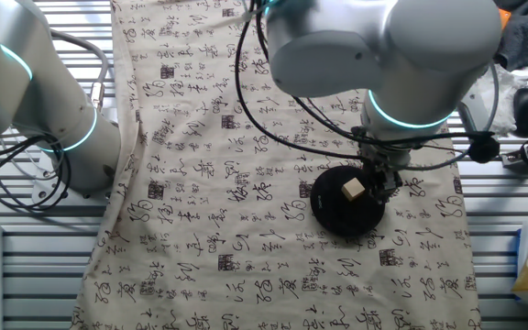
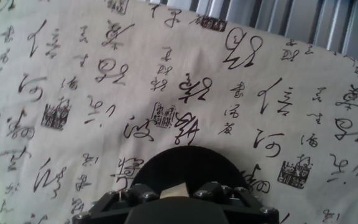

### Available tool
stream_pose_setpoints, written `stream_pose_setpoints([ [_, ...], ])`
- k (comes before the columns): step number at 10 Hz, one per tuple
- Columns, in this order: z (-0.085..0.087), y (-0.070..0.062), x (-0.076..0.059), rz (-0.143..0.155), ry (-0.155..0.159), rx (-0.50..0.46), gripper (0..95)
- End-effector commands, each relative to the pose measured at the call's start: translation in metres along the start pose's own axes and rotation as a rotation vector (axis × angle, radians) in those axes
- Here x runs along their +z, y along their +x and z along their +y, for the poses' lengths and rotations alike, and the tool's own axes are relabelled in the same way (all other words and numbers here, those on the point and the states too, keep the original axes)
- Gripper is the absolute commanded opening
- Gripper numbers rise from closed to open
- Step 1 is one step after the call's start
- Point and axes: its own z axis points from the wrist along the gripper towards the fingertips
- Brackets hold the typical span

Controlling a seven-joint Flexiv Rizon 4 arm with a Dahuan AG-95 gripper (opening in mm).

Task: Remove the object from the scale

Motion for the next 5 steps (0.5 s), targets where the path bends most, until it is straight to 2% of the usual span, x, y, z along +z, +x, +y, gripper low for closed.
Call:
stream_pose_setpoints([
  [1,-0.0005,-0.001,0.0007,0.004,0.002,0.012,57.0],
  [5,-0.0005,-0.001,0.0007,0.002,-0.001,-0.018,57.0],
])
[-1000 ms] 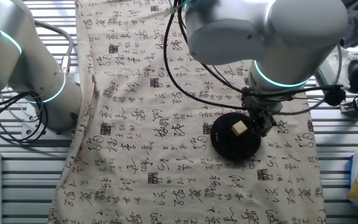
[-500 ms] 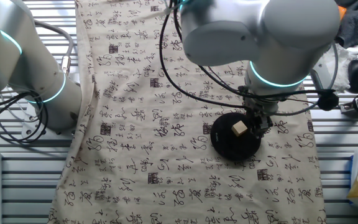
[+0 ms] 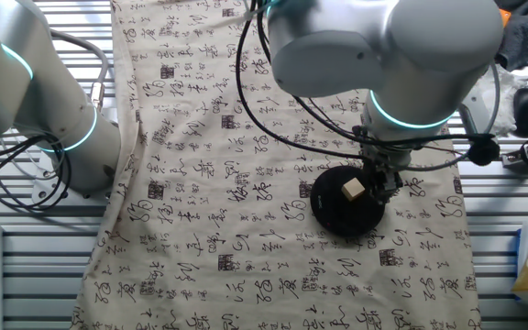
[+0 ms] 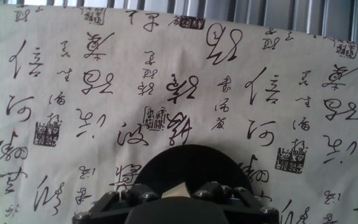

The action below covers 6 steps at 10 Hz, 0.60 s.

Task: Remove the object from the scale

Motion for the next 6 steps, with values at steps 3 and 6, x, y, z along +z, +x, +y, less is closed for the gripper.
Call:
stream_pose_setpoints([
  [3,0.0003,0.0005,-0.0004,0.009,0.008,-0.031,57.0],
  [6,0.0,0.0,0.0003,0.01,0.011,-0.052,57.0],
])
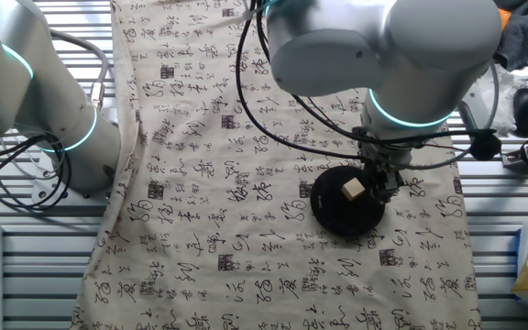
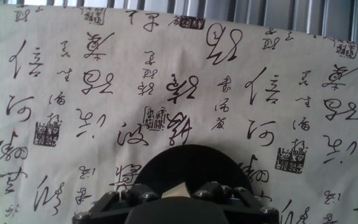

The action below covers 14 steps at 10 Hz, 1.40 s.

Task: Remove the object from the scale

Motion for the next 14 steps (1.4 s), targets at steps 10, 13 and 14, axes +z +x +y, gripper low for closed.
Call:
stream_pose_setpoints([
  [10,-0.008,-0.005,0.023,-0.009,-0.042,0.034,57.0],
  [13,-0.011,-0.01,0.028,0.016,-0.046,0.051,57.0],
  [14,-0.011,-0.01,0.029,0.029,-0.041,0.048,57.0],
])
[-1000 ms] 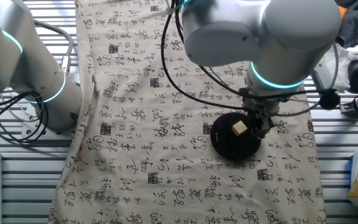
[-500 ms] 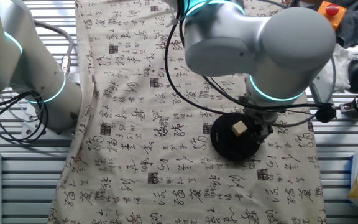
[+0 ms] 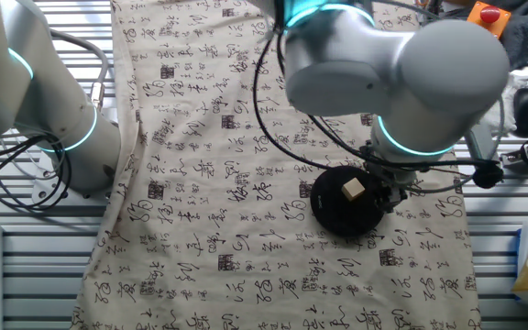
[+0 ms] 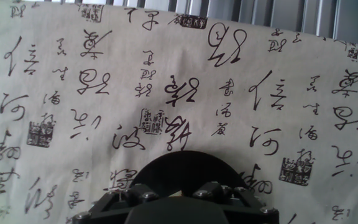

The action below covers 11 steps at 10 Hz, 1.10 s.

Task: Remove the object from the scale

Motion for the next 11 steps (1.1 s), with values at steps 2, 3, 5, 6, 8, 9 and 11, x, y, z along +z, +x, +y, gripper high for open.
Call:
stream_pose_setpoints([
  [2,0.0,0.003,0.001,0.016,0.031,0.002,57.0],
  [3,0.0,0.004,0.001,0.016,0.046,0.01,57.0],
  [5,0.001,0.012,0.002,0.005,0.051,0.02,57.0],
  [6,0.001,0.014,0.003,0.005,0.051,0.025,57.0],
  [8,0.002,0.018,0.004,-0.001,0.053,0.03,57.0],
  [9,0.003,0.018,0.004,-0.001,0.053,0.031,57.0],
  [11,0.003,0.018,0.004,-0.005,0.051,0.036,57.0],
])
